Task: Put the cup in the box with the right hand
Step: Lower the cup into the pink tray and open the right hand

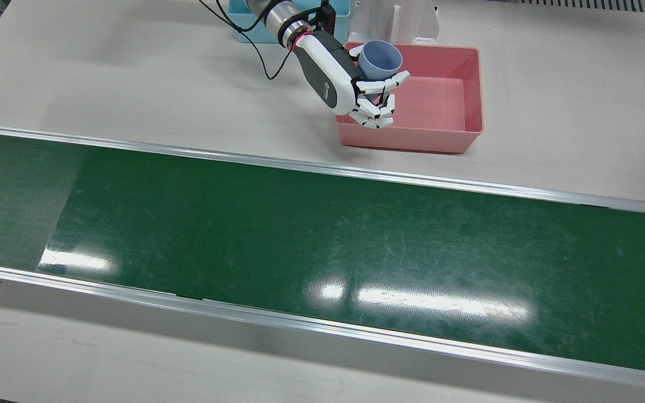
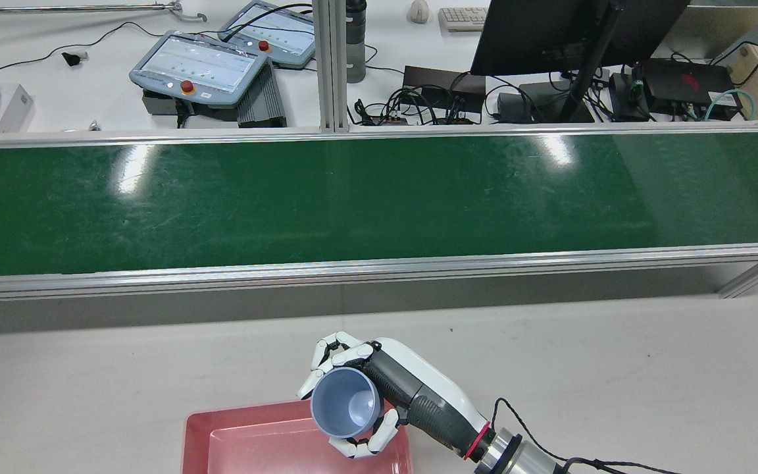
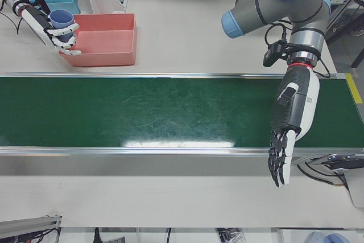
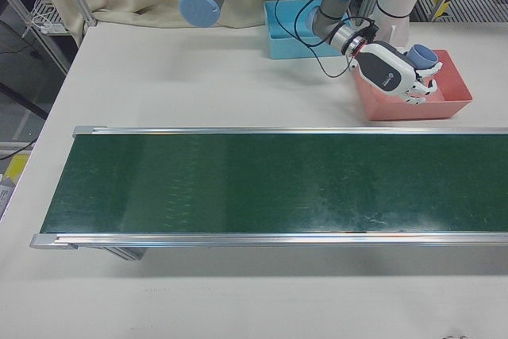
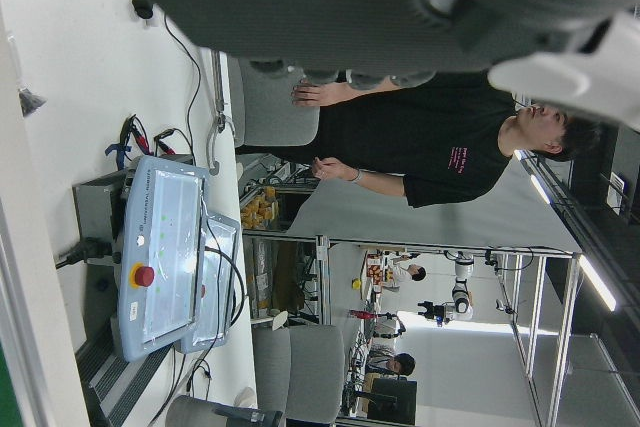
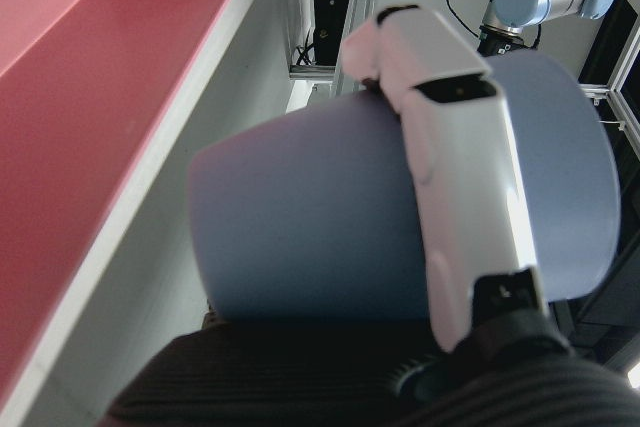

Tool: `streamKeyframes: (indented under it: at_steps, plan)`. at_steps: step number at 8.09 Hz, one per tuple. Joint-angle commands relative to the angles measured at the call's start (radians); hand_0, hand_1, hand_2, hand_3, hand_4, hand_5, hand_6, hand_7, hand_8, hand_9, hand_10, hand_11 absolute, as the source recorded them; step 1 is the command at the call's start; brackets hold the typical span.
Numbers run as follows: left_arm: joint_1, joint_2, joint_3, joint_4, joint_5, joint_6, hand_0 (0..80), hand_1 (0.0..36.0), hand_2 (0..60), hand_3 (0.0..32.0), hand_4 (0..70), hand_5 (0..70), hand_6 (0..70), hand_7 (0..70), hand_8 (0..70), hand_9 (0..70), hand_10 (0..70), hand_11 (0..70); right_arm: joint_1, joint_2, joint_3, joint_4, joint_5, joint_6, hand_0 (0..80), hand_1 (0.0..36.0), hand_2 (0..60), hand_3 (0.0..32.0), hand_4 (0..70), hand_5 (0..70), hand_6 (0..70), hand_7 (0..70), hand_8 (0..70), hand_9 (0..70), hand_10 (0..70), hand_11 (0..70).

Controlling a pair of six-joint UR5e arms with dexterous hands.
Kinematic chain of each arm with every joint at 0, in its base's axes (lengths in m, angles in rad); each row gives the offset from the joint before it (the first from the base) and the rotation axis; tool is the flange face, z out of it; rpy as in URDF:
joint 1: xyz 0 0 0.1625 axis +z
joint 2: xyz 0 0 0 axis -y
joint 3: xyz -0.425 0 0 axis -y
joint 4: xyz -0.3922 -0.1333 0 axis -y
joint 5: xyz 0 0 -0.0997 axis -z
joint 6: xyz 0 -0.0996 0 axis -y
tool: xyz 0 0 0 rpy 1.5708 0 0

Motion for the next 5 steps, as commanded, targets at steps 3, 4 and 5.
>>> streamKeyframes:
  at_steps: [3, 4, 5]
  plan:
    - [0.000, 0.000, -0.002, 0.002, 0.000, 0.000, 0.0, 0.0, 0.0, 0.0, 0.0, 0.0, 0.0, 0.0, 0.0, 0.0, 0.0, 0.0, -0.019, -0.001, 0.000, 0.000, 0.001, -0.013, 62.3, 8.5, 0.0, 0.0, 8.5, 5.8, 0.8, 0.0, 0.0, 0.0, 3.6, 7.5]
    - [0.000, 0.000, 0.000, 0.000, 0.000, 0.000, 0.0, 0.0, 0.0, 0.0, 0.0, 0.0, 0.0, 0.0, 0.0, 0.0, 0.0, 0.0, -0.019, -0.004, 0.003, 0.000, -0.001, -0.006, 63.0, 8.1, 0.0, 0.0, 9.8, 5.6, 0.8, 0.0, 0.0, 0.0, 1.1, 3.9]
    - [0.000, 0.000, 0.000, 0.000, 0.000, 0.000, 0.0, 0.0, 0.0, 0.0, 0.0, 0.0, 0.0, 0.0, 0.0, 0.0, 0.0, 0.0, -0.018, -0.025, 0.015, 0.000, -0.001, -0.002, 61.9, 10.3, 0.0, 0.0, 8.7, 5.5, 1.6, 0.0, 0.0, 0.0, 0.0, 1.5]
